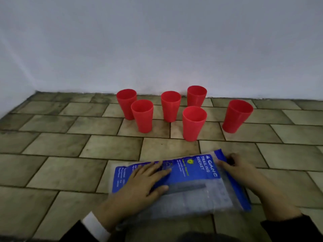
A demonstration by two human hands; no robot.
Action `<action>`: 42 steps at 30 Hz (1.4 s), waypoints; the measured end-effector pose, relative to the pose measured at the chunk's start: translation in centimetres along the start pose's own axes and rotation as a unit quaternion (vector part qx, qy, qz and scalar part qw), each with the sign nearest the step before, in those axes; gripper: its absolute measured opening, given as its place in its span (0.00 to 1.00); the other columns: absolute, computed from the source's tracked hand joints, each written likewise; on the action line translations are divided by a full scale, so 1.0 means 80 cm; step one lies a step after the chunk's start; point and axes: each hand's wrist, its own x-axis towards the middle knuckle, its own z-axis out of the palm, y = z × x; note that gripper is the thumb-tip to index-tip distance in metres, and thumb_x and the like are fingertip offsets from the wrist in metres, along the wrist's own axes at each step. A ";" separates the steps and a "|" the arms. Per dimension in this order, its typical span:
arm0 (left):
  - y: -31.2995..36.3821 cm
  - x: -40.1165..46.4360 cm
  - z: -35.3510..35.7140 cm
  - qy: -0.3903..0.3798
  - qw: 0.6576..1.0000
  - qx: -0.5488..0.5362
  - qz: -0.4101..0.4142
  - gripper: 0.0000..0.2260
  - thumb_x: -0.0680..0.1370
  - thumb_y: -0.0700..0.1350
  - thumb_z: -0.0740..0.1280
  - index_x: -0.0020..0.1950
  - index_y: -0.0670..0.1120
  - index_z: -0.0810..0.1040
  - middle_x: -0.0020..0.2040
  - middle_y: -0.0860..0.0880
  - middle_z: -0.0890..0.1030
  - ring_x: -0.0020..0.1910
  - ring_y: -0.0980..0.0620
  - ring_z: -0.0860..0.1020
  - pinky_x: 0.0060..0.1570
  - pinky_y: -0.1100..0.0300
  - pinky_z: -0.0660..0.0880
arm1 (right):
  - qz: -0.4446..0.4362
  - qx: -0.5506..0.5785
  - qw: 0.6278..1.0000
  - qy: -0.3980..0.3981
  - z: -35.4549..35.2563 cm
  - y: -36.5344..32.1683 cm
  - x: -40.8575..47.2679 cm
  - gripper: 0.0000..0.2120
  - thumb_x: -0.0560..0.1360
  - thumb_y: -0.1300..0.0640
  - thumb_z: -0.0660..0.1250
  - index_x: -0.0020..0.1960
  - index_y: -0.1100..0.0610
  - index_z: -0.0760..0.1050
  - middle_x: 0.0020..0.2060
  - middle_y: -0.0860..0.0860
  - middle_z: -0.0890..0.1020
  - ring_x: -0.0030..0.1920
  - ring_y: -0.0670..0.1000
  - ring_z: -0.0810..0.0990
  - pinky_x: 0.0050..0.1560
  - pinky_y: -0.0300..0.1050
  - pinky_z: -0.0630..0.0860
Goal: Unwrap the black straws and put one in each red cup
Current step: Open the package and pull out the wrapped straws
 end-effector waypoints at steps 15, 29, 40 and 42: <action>-0.066 -0.002 -0.034 0.127 0.987 0.003 -0.099 0.20 0.78 0.56 0.55 0.70 0.58 0.64 0.74 0.52 0.62 0.72 0.51 0.61 0.72 0.52 0.57 | 0.016 0.262 0.962 -0.079 0.069 -0.045 0.000 0.07 0.77 0.56 0.64 0.51 0.58 0.76 0.45 0.55 0.85 0.44 0.54 0.84 0.45 0.51 0.82; 0.080 0.096 0.026 0.048 0.976 -0.202 -0.058 0.10 0.77 0.58 0.60 0.47 0.52 0.70 0.40 0.55 0.75 0.41 0.59 0.74 0.42 0.62 0.73 | 0.056 0.466 0.865 -0.175 0.052 -0.012 -0.023 0.10 0.75 0.63 0.62 0.53 0.62 0.79 0.44 0.57 0.86 0.40 0.50 0.85 0.38 0.41 0.82; 0.060 0.099 0.033 0.050 0.961 -0.272 -0.028 0.07 0.79 0.52 0.59 0.41 0.55 0.69 0.37 0.53 0.75 0.39 0.56 0.76 0.39 0.59 0.74 | 0.024 0.383 0.909 -0.165 0.056 -0.021 -0.028 0.10 0.72 0.66 0.67 0.52 0.58 0.81 0.46 0.56 0.86 0.44 0.49 0.85 0.42 0.39 0.82; 0.059 0.099 0.035 0.050 0.958 -0.281 -0.029 0.09 0.79 0.51 0.59 0.38 0.56 0.69 0.36 0.52 0.77 0.39 0.53 0.78 0.41 0.54 0.78 | 0.008 0.337 0.930 -0.147 0.056 -0.027 -0.030 0.10 0.72 0.67 0.67 0.51 0.58 0.81 0.44 0.53 0.86 0.41 0.45 0.85 0.39 0.34 0.80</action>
